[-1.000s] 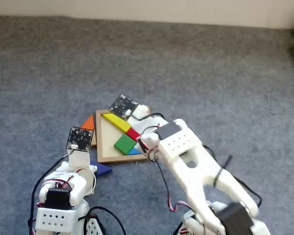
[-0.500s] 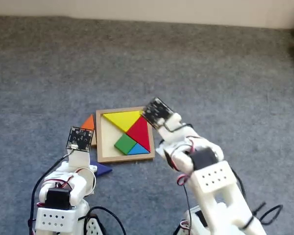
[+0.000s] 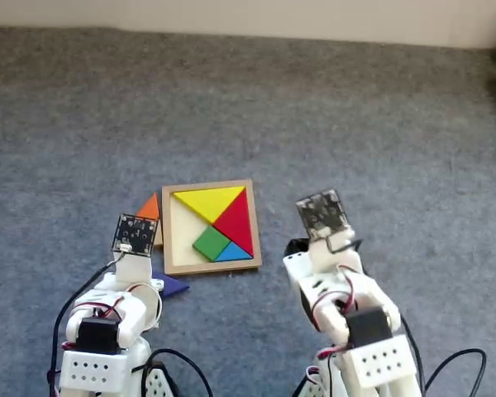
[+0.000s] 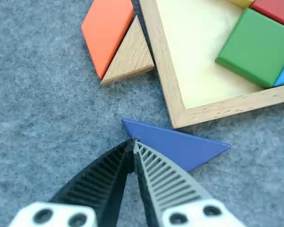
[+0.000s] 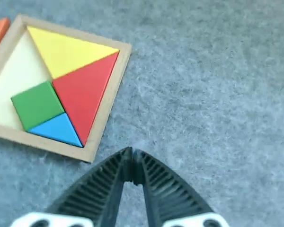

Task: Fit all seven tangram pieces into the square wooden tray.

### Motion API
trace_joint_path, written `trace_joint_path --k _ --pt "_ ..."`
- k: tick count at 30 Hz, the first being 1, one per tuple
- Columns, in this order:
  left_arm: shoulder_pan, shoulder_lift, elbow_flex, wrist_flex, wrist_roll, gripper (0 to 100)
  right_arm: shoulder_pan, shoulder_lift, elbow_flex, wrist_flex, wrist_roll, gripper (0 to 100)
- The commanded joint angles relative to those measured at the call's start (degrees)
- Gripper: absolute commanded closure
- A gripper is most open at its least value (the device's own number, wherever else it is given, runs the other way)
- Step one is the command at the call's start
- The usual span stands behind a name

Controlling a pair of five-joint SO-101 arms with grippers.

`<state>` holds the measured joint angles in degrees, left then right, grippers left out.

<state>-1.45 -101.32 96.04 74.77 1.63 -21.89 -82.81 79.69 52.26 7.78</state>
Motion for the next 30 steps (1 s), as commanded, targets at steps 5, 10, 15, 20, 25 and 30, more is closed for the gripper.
trace_joint_path --k 5,10,15,20,25,30 --pt "-0.7 -1.5 1.2 0.4 0.5 99 0.8 -22.9 11.6 0.6 -9.5 98.9" --pt "-0.7 -1.5 1.2 0.4 0.5 99 0.8 -20.6 15.5 0.3 -11.4 99.0" --pt "-0.7 -1.5 1.2 0.4 0.5 99 2.1 -22.6 22.2 0.7 -11.8 99.3" --pt "-0.7 -1.5 1.2 0.4 0.5 99 10.1 -22.4 24.8 4.4 -11.8 99.3" --pt "-0.7 -1.5 1.2 0.4 0.5 99 12.6 -21.8 24.8 5.1 -11.8 99.3" --pt "-0.7 -1.5 1.2 0.4 0.5 99 12.0 -22.4 24.8 14.5 -11.4 99.3"
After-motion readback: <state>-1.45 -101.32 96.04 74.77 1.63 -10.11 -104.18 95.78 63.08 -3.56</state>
